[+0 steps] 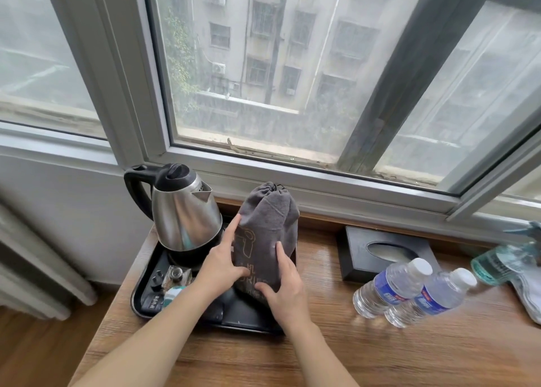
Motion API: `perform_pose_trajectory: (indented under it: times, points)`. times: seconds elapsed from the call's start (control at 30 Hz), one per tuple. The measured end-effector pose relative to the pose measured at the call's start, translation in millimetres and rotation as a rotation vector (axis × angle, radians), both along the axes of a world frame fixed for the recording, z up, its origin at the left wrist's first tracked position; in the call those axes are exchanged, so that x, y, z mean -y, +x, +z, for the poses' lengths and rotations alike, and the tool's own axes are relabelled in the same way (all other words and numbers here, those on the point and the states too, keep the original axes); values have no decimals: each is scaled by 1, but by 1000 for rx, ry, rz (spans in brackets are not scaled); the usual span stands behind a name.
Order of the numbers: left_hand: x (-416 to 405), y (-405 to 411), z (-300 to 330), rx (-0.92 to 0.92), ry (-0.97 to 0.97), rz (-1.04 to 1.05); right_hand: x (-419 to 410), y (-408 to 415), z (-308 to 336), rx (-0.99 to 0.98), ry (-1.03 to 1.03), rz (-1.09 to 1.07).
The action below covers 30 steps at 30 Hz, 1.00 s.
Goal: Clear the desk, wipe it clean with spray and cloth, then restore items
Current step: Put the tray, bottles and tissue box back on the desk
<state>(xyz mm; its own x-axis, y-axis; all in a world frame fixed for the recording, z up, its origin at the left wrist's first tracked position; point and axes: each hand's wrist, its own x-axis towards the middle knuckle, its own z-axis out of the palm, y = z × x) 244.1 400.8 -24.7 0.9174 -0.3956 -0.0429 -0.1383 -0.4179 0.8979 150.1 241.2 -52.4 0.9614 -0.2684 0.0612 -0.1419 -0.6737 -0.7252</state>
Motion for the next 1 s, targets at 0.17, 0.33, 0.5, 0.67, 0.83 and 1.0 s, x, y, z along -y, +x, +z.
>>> perform_pose_trajectory:
  times: [0.17,0.33,0.5,0.67,0.83,1.0]
  points:
    - [1,3,3,91,-14,-28,12,6,1,32,56,-24]
    - [3,4,-1,154,-61,-21,20,16,-6,34,91,-68]
    - [6,4,-10,67,19,-44,21,18,-13,19,158,-109]
    - [11,-1,-19,115,274,-94,24,19,-11,-19,232,-130]
    - [13,-1,-28,109,373,-79,23,16,-6,-23,295,-141]
    - [18,1,-25,145,465,-56,27,21,-3,-45,311,-136]
